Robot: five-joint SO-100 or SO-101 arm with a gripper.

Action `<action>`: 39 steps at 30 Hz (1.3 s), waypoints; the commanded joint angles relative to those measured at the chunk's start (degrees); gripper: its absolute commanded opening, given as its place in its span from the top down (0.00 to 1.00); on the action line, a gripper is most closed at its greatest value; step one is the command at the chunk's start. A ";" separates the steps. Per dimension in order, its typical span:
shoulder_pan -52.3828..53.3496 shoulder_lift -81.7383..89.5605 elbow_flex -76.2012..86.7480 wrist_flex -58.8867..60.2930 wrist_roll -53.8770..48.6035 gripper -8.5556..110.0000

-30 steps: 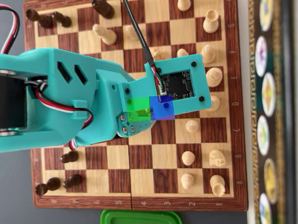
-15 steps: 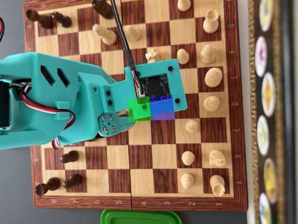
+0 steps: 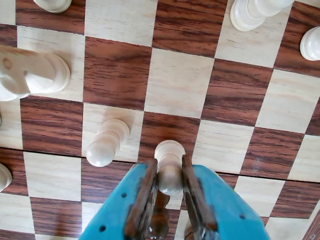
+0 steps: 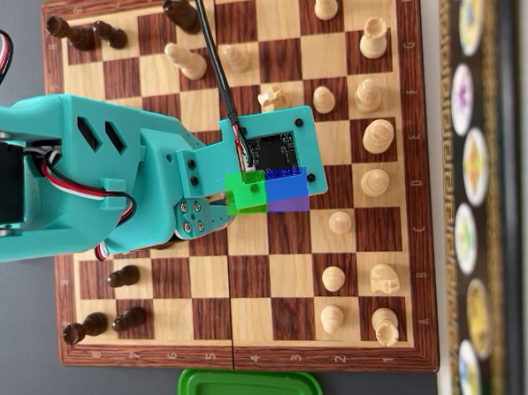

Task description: Play chess

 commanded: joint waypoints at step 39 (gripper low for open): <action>-0.53 1.93 2.99 -4.48 0.35 0.84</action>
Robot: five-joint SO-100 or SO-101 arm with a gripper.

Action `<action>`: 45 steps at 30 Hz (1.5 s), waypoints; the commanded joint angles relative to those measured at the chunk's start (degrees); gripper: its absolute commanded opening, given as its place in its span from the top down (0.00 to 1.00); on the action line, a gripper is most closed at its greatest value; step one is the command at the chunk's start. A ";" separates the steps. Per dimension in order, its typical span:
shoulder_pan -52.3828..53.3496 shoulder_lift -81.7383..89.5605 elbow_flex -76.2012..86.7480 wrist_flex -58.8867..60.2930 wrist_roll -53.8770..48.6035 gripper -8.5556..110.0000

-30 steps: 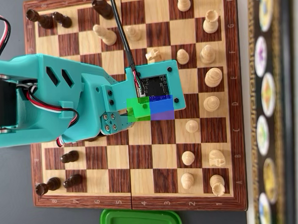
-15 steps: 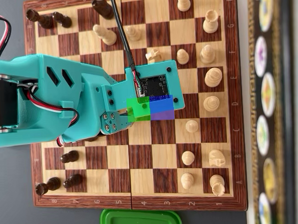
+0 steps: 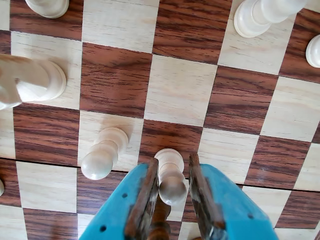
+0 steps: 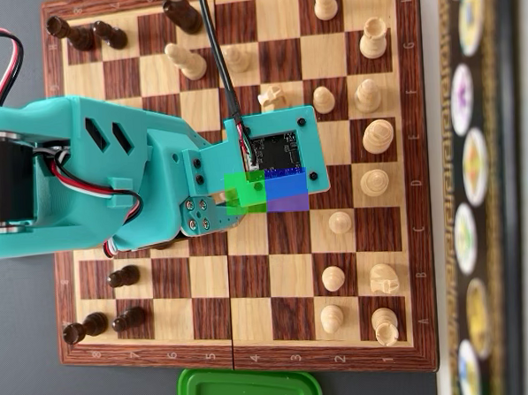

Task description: Play chess

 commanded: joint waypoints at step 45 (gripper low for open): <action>1.32 27.07 -2.37 6.68 0.26 0.84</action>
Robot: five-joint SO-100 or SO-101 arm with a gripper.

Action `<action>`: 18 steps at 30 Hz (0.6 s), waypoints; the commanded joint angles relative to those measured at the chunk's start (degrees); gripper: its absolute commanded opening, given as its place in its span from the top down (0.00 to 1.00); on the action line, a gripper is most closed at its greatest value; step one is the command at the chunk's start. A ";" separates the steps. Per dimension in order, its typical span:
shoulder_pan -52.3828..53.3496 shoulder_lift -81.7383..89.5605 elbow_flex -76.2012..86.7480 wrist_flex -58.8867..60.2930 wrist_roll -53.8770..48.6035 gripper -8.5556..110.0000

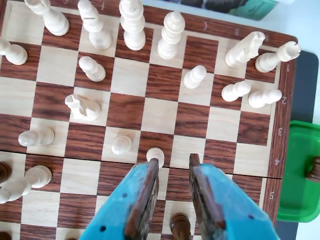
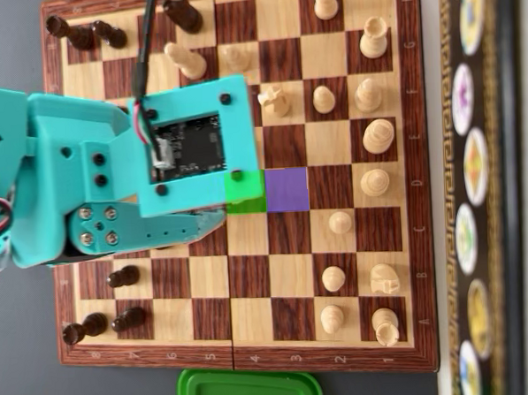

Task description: Play chess

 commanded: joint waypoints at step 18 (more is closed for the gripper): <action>0.79 42.01 19.86 -0.62 0.26 0.84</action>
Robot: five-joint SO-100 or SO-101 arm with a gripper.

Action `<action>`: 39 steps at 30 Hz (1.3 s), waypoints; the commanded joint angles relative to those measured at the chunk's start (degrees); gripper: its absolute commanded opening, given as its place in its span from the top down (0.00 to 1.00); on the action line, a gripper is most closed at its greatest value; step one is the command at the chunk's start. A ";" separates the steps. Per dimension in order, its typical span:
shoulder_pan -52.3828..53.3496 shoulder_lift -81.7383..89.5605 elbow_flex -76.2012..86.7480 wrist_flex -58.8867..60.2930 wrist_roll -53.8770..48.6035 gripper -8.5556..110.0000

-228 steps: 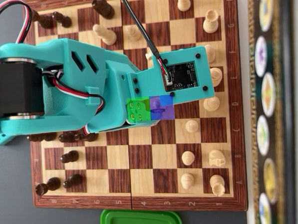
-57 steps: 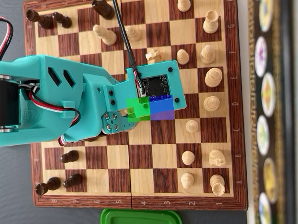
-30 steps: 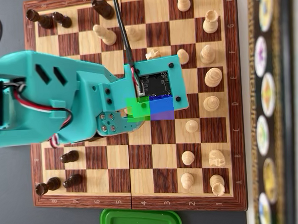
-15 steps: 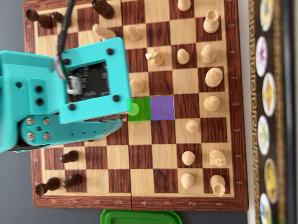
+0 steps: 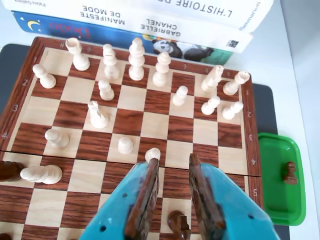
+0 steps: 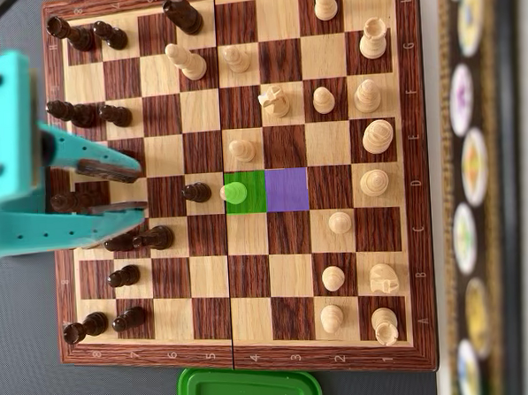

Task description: Play chess

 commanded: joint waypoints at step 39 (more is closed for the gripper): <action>-3.08 27.77 38.50 -93.34 5.89 0.84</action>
